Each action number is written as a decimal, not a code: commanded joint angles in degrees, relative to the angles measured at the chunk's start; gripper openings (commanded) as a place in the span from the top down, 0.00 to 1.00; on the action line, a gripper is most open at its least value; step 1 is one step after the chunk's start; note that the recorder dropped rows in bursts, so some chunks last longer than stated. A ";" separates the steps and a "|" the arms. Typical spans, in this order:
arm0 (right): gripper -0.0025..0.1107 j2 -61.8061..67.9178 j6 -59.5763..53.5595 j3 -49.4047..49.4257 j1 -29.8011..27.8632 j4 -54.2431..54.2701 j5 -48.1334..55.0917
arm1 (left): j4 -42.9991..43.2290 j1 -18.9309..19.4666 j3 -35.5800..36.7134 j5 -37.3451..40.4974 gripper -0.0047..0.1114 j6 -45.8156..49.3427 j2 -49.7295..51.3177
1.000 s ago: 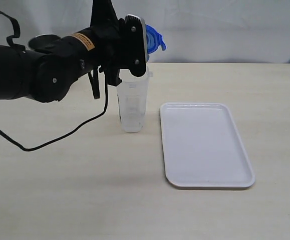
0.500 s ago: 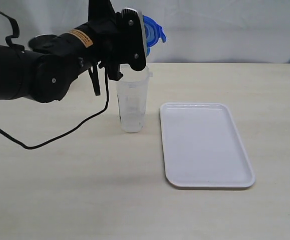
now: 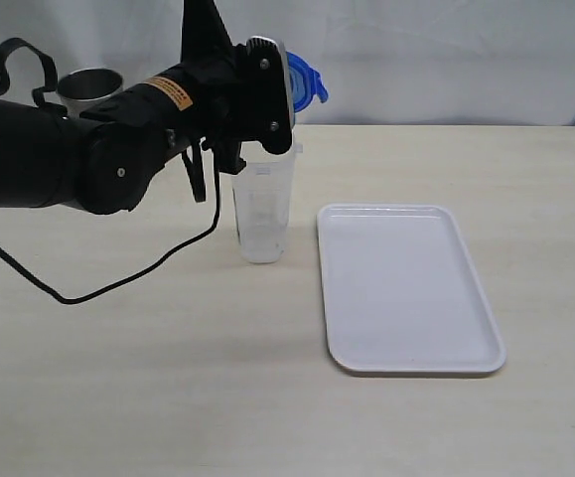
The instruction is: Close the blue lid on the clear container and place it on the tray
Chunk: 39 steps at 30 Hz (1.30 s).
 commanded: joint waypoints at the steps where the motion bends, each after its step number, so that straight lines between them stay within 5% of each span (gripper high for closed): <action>1: 0.94 -0.23 -0.02 0.21 -0.35 0.01 -0.45 | -1.18 -0.12 0.19 -0.56 0.96 -0.73 0.00; 18: 0.94 -0.23 -0.02 0.21 -0.35 0.01 -0.45 | -2.51 -0.12 0.19 -2.91 0.96 -3.39 -0.72; 31: 0.94 -0.23 -0.02 0.21 -0.35 0.01 -0.45 | -3.86 -0.12 0.19 2.33 0.96 -3.39 -0.72; 39: 0.94 -0.23 -0.02 0.21 -0.35 0.01 -0.45 | -4.27 -0.12 0.19 -5.39 0.96 -3.70 -2.36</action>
